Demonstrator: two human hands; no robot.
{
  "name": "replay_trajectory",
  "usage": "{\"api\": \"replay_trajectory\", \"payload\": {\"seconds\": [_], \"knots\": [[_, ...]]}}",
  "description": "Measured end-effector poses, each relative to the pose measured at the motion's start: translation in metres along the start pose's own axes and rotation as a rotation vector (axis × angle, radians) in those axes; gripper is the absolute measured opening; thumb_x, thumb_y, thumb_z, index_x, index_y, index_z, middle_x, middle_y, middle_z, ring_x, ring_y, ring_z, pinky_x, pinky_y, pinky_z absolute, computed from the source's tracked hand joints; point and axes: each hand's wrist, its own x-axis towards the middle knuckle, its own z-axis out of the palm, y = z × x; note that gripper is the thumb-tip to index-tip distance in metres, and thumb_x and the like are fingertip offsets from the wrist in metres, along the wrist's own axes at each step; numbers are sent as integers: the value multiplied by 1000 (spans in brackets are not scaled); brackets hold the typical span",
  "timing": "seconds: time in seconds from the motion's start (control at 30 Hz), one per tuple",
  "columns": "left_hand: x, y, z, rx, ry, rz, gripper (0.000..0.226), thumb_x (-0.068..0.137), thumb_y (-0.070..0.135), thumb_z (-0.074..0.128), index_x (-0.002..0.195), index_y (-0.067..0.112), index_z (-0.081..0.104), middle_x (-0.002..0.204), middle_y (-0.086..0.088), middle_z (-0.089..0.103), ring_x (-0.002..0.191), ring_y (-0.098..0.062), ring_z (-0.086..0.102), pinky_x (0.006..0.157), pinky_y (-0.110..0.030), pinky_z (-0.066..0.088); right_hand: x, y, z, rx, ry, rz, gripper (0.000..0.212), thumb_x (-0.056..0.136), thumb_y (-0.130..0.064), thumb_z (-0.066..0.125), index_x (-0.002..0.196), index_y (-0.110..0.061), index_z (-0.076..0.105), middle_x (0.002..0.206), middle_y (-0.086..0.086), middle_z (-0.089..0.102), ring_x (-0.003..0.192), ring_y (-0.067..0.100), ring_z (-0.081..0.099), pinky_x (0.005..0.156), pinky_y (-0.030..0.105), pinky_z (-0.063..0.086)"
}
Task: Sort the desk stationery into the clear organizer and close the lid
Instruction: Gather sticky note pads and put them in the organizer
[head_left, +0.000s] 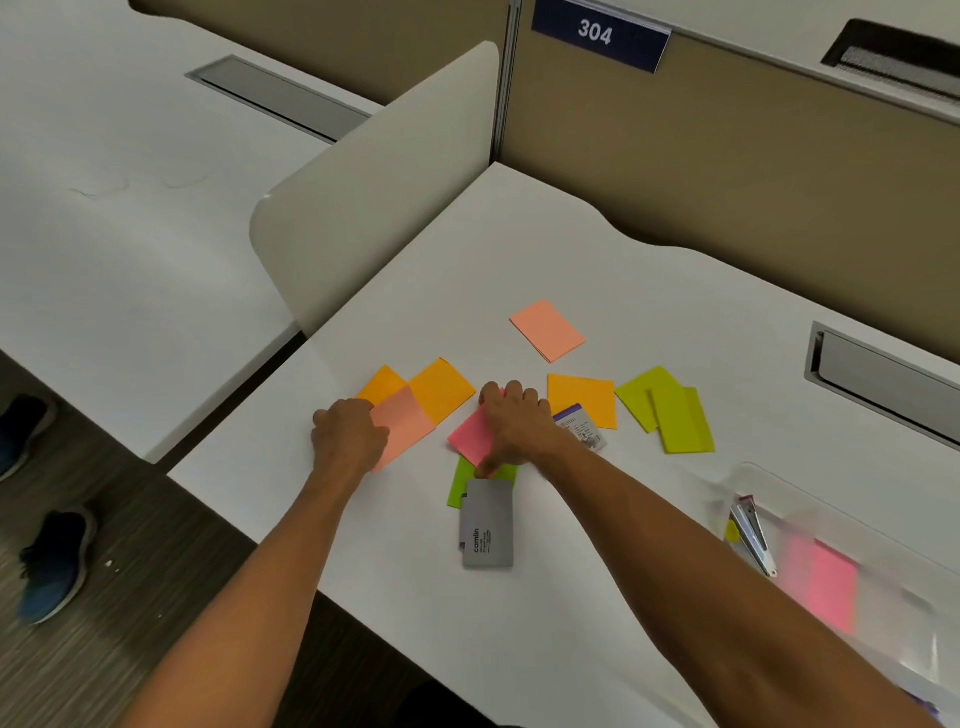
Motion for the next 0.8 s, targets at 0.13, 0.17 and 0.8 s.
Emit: {"api": "replay_trajectory", "payload": {"seconds": [0.13,0.17,0.8], "knots": [[-7,-5,-1,-170,61,52,23,88,20,61,99,0,63,103,-20,66,95,-37,60,73,-37,46,-7,-1,0,46,36,-4,96,55,-47,89,128,-18,35,124,15,42,111,37,50,93,52,41],[-10,-5,-3,-202,84,58,23,88,18,61,100,-1,63,102,-21,66,94,-37,61,72,-37,45,-9,-1,1,70,77,-4,85,61,-38,87,126,-17,37,122,15,43,108,36,52,90,51,42],[-87,67,-12,-707,205,67,38,91,24,55,125,11,48,119,-11,60,96,-26,55,79,-36,44,-114,63,-22,909,560,245,18,76,-30,60,94,-28,57,90,-11,65,81,16,62,66,34,51]]}}
